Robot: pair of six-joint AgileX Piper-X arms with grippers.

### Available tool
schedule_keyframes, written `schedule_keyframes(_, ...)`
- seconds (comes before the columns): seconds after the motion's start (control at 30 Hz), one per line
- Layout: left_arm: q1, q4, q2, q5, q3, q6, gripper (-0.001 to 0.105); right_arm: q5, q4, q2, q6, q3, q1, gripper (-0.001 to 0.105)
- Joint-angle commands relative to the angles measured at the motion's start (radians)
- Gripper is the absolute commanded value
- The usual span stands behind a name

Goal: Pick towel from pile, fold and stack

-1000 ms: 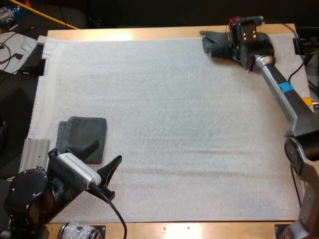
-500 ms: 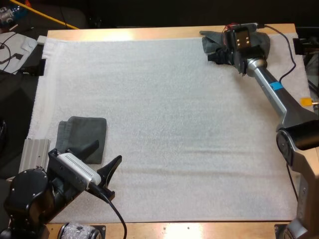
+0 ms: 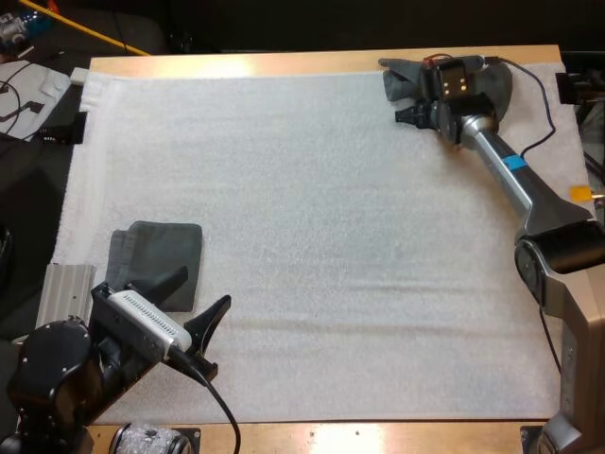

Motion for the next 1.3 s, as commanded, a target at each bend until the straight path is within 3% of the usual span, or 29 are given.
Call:
schedule_keyframes(0.0,-0.004,-0.007,0.004,0.003,-0.006,-0.012,0.059,0.021,-0.021,0.015,-0.007,-0.027,-0.010,0.046)
schedule_keyframes(0.27,-0.003,-0.011,0.006,0.004,-0.006,-0.013,0.059,0.019,0.002,0.029,0.003,-0.044,-0.017,0.006)
schedule_keyframes(0.33,-0.003,-0.011,0.007,0.004,-0.006,-0.014,0.059,0.012,0.012,0.026,0.005,-0.044,-0.016,0.000)
schedule_keyframes(0.67,-0.003,-0.009,0.003,0.003,-0.008,-0.012,0.059,0.019,0.079,-0.021,-0.028,-0.044,-0.007,0.000)
schedule_keyframes(0.93,-0.003,-0.011,0.004,0.004,-0.009,-0.012,0.059,0.064,0.109,-0.179,-0.160,-0.041,0.024,0.000)
schedule_keyframes(1.27,-0.005,-0.018,0.009,0.015,-0.013,-0.016,0.059,0.052,0.269,-0.378,-0.184,-0.042,0.087,0.001)
